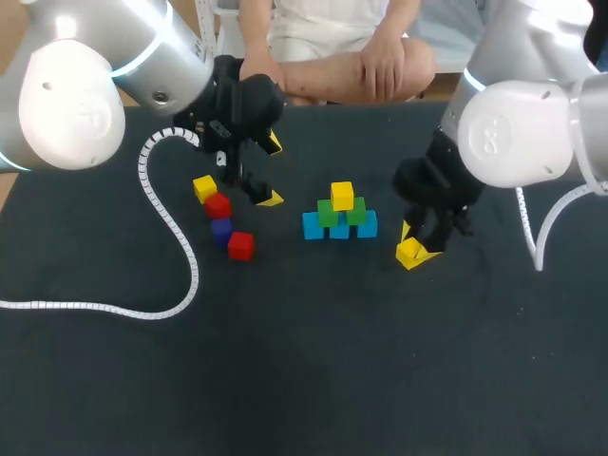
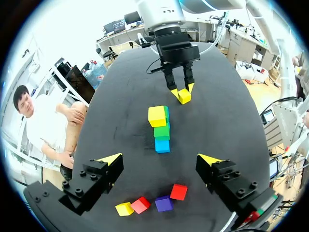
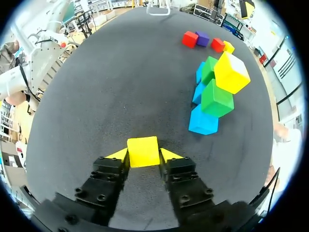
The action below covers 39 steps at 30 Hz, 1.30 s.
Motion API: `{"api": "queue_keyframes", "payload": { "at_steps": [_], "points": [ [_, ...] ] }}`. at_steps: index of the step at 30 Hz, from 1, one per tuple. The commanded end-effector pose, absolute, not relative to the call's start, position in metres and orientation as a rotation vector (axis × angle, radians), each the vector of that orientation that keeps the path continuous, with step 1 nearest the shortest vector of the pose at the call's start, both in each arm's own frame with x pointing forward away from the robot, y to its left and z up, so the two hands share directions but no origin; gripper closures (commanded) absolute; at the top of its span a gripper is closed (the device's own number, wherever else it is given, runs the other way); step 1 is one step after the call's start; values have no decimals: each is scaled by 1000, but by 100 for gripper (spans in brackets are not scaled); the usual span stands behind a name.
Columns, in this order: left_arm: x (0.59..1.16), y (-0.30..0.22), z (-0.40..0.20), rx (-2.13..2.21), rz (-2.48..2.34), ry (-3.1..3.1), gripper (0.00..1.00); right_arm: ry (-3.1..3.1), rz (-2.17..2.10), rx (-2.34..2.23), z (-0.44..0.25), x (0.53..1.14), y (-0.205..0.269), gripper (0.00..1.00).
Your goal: Place the blue cubes, place green cubes on the blue cubes, place the yellow cubes on the green cubes, then place the red cubes on the yellow cubes, and place purple cube on the red cubes.
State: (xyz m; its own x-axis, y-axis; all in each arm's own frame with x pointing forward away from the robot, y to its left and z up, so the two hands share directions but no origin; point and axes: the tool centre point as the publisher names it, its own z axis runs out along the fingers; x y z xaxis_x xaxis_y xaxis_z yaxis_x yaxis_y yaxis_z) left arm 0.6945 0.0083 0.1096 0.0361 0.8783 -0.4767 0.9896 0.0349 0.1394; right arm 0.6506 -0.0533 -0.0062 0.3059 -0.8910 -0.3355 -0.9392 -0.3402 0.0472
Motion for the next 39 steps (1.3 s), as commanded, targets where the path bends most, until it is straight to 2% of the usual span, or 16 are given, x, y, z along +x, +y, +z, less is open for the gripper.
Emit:
{"api": "queue_keyframes", "payload": {
  "at_steps": [1,3,6,7,39],
  "points": [
    [696,8,110,1889,-341,1887,0,1702,457,-2403,-6,649,-54,80],
    [696,8,110,1889,-341,1887,0,1702,457,-2401,-6,649,-54,84],
    [696,8,110,1889,-341,1887,0,1717,466,-2384,-6,649,-54,99],
    [696,8,110,1889,-341,1887,0,1724,473,-2374,-6,649,-54,100],
    [696,8,110,1889,-341,1887,0,2031,425,-2047,45,669,-35,100]
  ]
}}
